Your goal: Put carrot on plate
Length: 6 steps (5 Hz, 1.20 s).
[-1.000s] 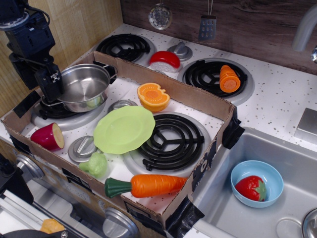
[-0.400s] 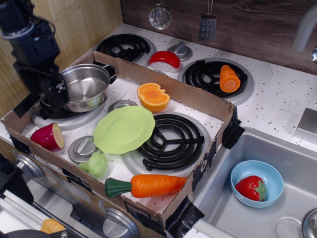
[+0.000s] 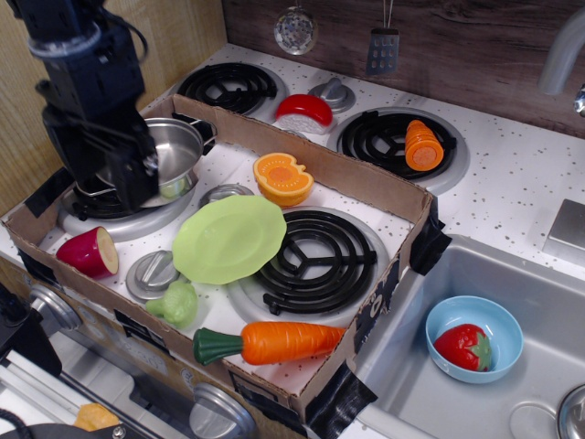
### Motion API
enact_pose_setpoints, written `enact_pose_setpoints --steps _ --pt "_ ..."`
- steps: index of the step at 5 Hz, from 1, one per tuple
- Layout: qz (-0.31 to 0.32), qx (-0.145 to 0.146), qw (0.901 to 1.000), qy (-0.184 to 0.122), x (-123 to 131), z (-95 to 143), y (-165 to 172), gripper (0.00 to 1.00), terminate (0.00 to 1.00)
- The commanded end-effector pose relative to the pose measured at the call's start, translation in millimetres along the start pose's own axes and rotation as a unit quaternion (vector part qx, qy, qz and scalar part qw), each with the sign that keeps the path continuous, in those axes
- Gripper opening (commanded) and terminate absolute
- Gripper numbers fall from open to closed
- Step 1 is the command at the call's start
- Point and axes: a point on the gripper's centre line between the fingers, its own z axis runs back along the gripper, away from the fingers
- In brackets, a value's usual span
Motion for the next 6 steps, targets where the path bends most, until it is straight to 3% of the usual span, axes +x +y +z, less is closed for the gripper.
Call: enact_pose_setpoints --steps 1,3,5,6 --pt "0.050 -0.029 0.9983 0.002 -5.0 -23.3 -53.1 1.00 0.00" --pt "0.042 -0.090 0.9950 0.010 4.3 -28.3 -88.7 1.00 0.00" --pt "0.047 -0.171 0.9837 0.029 0.9 -42.9 -107.2 1.00 0.00" --pt "0.047 -0.183 0.9814 0.036 3.1 -51.0 -112.2 1.00 0.00"
